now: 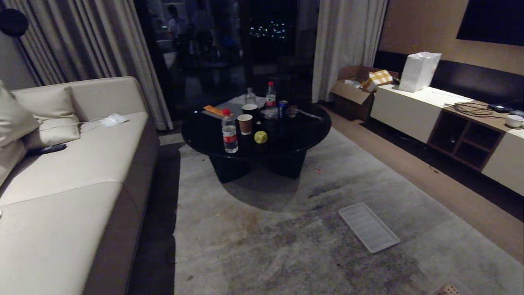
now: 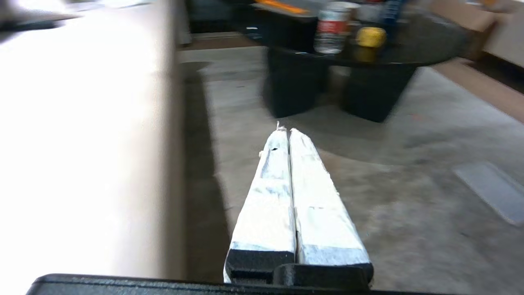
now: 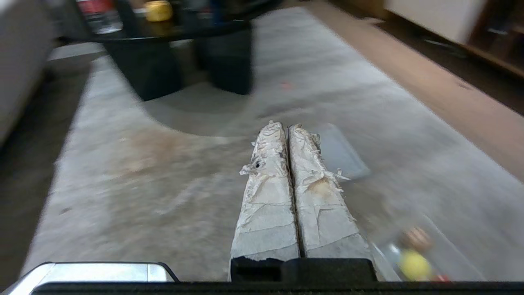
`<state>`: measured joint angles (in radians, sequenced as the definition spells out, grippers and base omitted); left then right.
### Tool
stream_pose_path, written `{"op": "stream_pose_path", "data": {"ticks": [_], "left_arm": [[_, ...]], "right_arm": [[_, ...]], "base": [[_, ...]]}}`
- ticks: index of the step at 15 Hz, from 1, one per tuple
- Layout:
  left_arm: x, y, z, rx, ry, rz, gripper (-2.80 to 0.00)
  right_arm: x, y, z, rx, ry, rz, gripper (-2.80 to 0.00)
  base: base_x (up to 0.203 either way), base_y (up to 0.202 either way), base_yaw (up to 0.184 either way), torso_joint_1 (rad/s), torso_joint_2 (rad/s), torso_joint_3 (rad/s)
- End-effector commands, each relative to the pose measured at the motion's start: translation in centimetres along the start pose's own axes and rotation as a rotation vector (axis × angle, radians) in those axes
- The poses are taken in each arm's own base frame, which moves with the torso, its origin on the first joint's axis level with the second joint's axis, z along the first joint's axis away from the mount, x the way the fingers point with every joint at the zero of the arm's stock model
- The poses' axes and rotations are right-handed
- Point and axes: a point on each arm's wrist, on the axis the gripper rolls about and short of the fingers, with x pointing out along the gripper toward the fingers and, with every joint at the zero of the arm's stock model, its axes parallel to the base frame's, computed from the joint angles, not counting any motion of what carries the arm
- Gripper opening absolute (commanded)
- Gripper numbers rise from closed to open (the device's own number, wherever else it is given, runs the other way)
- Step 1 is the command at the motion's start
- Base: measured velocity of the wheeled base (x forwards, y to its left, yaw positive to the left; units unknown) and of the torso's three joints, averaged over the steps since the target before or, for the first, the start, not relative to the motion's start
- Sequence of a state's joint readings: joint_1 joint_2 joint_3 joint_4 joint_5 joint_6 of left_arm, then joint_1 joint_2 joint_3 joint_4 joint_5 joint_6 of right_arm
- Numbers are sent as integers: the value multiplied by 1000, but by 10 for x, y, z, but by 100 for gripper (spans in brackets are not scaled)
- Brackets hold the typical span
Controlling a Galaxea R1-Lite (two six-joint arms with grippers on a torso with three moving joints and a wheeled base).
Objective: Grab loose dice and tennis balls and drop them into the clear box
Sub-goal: Pick up toys out of the box
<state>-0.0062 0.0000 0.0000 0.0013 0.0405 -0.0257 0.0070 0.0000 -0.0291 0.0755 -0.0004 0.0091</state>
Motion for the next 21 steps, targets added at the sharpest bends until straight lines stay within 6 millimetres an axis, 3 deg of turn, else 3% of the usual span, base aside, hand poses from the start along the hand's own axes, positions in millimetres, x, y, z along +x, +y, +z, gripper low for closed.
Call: {"op": "stream_pose_path", "data": {"ticks": [1,10,21], "left_arm": [[0,0,0,0,2,1,-280],[0,0,0,-2,2,3,-280],[0,0,0,-4,2,4,-280]], "right_arm": [[0,0,0,0,3,1,-280],[0,0,0,0,3,1,-280],[0,0,0,0,1,1,-280]], "base": [[0,-7,162,2,3,2],[9,-1,27,0,1,2],[182,0,0,3,2,1]]}}
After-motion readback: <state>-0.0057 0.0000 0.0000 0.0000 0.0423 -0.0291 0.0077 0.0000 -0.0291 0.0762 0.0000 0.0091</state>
